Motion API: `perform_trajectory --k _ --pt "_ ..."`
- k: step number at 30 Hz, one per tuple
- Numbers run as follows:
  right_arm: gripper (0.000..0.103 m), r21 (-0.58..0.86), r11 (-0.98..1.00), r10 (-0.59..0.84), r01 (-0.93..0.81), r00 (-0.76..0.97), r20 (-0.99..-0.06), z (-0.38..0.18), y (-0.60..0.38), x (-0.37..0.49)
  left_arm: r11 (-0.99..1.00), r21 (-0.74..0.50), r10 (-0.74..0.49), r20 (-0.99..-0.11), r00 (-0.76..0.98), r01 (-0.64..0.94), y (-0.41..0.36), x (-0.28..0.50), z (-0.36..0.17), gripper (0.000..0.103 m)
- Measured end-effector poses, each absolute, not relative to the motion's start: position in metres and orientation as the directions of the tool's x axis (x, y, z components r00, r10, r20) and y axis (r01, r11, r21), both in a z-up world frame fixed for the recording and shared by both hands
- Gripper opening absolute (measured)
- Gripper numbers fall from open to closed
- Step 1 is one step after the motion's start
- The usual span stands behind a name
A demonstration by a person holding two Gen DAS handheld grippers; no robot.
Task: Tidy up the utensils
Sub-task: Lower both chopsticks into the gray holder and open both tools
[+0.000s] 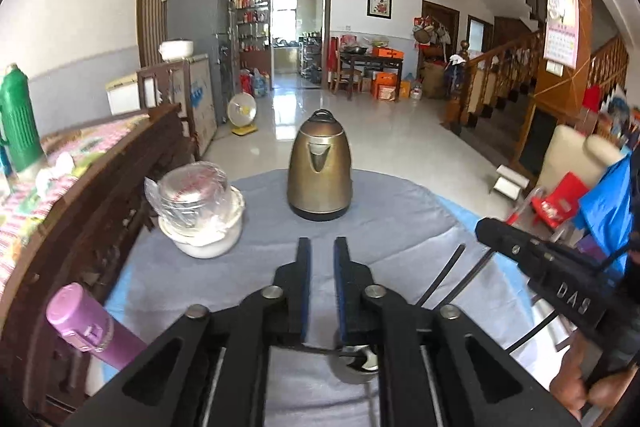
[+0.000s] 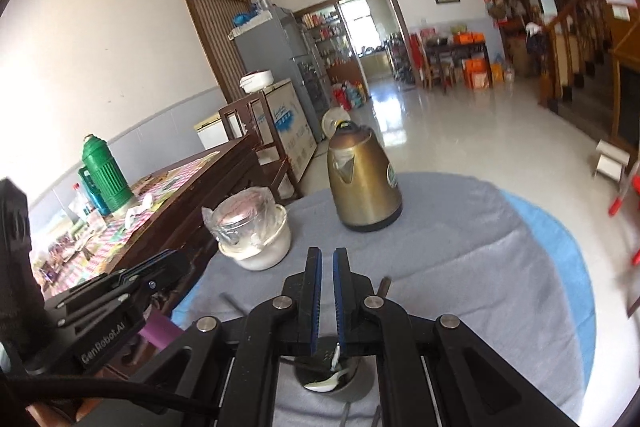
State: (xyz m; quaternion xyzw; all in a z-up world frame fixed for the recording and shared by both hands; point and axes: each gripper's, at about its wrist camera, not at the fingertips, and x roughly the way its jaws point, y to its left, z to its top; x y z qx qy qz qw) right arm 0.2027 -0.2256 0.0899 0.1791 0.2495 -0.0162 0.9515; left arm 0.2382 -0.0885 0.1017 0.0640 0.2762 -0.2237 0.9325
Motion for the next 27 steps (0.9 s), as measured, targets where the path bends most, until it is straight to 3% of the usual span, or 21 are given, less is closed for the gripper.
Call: perform_trajectory --k 4,11,20,24,27 --pt "0.008 0.359 0.926 0.077 0.114 0.875 -0.478 0.088 -0.229 0.196 0.91 0.093 -0.309 -0.495 0.812 0.403 -0.083 0.222 0.101 0.041" --pt "0.008 0.426 0.898 0.097 0.113 0.892 -0.441 0.089 -0.239 0.174 0.923 0.197 -0.221 -0.433 0.874 0.331 -0.076 0.199 0.103 0.048" --pt "0.009 0.451 0.888 0.123 0.089 0.899 -0.419 0.092 -0.239 0.143 0.923 0.249 -0.193 -0.358 0.914 0.292 -0.074 0.168 0.114 0.054" --pt "0.017 0.462 0.882 0.122 0.091 0.904 -0.411 0.095 -0.242 0.134 0.924 0.267 -0.18 -0.332 0.926 0.275 -0.075 0.154 0.12 0.055" --pt "0.021 0.47 0.878 0.119 0.093 0.908 -0.402 0.097 -0.243 0.125 0.928 0.271 -0.169 -0.308 0.936 0.256 -0.073 0.143 0.123 0.065"
